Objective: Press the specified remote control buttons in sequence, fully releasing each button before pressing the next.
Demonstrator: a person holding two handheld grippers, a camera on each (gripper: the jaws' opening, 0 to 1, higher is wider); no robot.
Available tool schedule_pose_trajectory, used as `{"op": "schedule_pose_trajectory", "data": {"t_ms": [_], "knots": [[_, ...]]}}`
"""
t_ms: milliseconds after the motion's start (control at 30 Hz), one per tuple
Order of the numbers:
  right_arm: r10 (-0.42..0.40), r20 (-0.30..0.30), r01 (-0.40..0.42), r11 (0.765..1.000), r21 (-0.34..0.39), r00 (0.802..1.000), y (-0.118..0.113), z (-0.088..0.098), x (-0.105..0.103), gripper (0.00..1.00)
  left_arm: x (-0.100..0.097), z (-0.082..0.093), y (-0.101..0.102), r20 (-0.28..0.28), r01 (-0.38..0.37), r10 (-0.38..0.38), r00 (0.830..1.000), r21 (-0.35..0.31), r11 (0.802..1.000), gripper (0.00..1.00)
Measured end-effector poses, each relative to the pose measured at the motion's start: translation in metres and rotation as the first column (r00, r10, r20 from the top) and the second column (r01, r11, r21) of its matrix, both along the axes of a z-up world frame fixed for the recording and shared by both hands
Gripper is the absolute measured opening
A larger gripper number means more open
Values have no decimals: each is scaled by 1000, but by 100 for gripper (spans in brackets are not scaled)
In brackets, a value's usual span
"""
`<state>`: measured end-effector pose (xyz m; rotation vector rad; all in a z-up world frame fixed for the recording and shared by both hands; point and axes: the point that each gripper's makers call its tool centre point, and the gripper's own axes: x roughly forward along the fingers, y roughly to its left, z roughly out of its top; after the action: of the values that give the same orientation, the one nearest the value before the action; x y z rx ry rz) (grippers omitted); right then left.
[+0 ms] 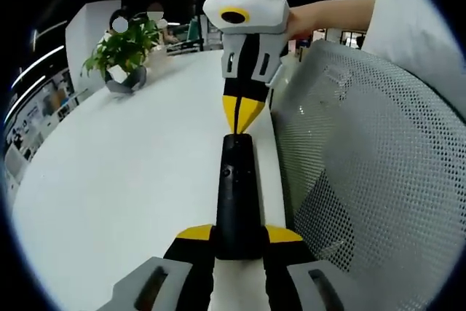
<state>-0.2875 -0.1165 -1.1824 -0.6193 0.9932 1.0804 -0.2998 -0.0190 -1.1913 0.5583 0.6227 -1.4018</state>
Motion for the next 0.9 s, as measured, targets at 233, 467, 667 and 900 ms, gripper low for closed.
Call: {"op": "schedule_pose_trajectory", "data": {"t_ms": [233,467,667,900], "knots": [[127,58,-122,989,-85,990,0,-1,-1,0,1,-1,-1,0,2,-2,1000,-1,1000,24],[155,109,-135,976,-170,982,2,-3,0,0,2,-2,-1,-4,0,0,1000,-4,1000,24],[-73,44,70,996,62,996,0,2,2,0,3,-2,-1,-6,-6,5,1000,-12,1000,24],[8,63,-10,1000,28,998,10,1,-3,0,3,-2,-1,-4,-8,8,1000,-19,1000,24]]}}
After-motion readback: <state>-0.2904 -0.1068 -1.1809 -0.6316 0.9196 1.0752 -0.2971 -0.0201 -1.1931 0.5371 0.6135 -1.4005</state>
